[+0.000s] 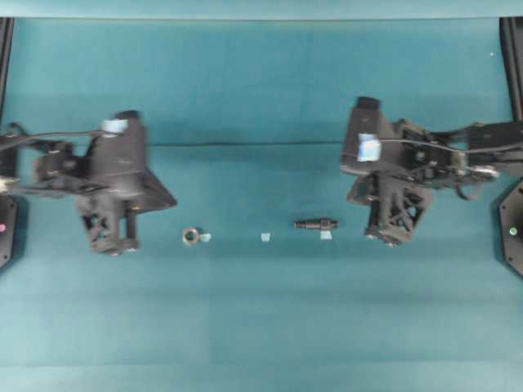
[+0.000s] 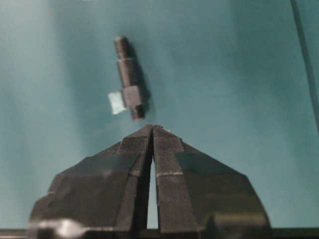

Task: Insert the washer onto the shaft with both hands.
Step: 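Move left gripper over the washer and right gripper over the shaft, then open both grippers and lower them around washer and shaft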

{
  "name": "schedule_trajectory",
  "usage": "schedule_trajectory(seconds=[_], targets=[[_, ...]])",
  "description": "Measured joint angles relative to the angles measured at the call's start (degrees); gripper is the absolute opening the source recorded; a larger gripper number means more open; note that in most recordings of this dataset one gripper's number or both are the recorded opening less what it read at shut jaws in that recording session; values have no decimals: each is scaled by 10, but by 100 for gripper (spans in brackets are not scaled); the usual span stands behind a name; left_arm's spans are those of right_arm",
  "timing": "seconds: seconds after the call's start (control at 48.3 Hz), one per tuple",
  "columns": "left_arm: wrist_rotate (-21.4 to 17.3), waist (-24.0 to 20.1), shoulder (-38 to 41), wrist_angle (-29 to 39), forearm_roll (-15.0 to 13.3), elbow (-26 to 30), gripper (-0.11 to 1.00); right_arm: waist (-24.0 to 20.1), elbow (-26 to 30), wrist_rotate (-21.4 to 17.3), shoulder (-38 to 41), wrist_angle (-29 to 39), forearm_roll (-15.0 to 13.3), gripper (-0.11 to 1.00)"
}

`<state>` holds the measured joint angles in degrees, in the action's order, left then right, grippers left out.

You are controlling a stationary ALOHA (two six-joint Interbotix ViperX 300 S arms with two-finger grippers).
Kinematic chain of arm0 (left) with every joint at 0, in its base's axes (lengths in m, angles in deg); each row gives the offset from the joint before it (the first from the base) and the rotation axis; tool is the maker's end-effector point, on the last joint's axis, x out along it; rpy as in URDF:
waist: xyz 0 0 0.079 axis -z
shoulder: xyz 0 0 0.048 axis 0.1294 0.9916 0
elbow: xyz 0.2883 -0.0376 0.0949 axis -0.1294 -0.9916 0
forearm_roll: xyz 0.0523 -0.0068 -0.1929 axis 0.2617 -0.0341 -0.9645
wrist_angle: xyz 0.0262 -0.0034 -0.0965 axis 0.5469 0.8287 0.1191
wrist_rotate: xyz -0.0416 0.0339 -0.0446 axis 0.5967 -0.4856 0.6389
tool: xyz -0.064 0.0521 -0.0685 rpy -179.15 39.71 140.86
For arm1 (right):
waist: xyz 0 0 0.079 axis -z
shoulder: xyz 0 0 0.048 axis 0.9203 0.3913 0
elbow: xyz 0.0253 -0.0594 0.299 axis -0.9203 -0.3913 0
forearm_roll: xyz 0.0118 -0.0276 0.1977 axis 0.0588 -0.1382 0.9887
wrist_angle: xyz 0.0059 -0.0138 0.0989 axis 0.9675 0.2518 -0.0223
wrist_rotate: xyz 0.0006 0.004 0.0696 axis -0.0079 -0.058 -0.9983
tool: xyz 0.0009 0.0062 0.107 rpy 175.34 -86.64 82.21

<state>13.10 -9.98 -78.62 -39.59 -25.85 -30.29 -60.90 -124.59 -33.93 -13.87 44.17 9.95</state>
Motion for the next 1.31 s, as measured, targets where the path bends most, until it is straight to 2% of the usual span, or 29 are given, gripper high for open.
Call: schedule_trajectory(seconds=[0.249,0.456,0.58,0.663,0.787,1.305], targets=[[-3,-1,61,39,2,31,1,-2,24,0,47,9,-4,-8],[-9,-1,76,72,2,36,1,-18,48,4,78,43,-5,-8],[-15,-2,79,74,2,36,1,-25,49,36,89,36,-8,-8],[-23,-3,79,75,3,36,1,-27,49,77,92,25,-9,-8],[-35,-4,82,75,3,36,1,-28,49,120,94,14,-9,-8],[-36,-4,86,69,3,36,1,-28,50,131,124,-13,-9,-6]])
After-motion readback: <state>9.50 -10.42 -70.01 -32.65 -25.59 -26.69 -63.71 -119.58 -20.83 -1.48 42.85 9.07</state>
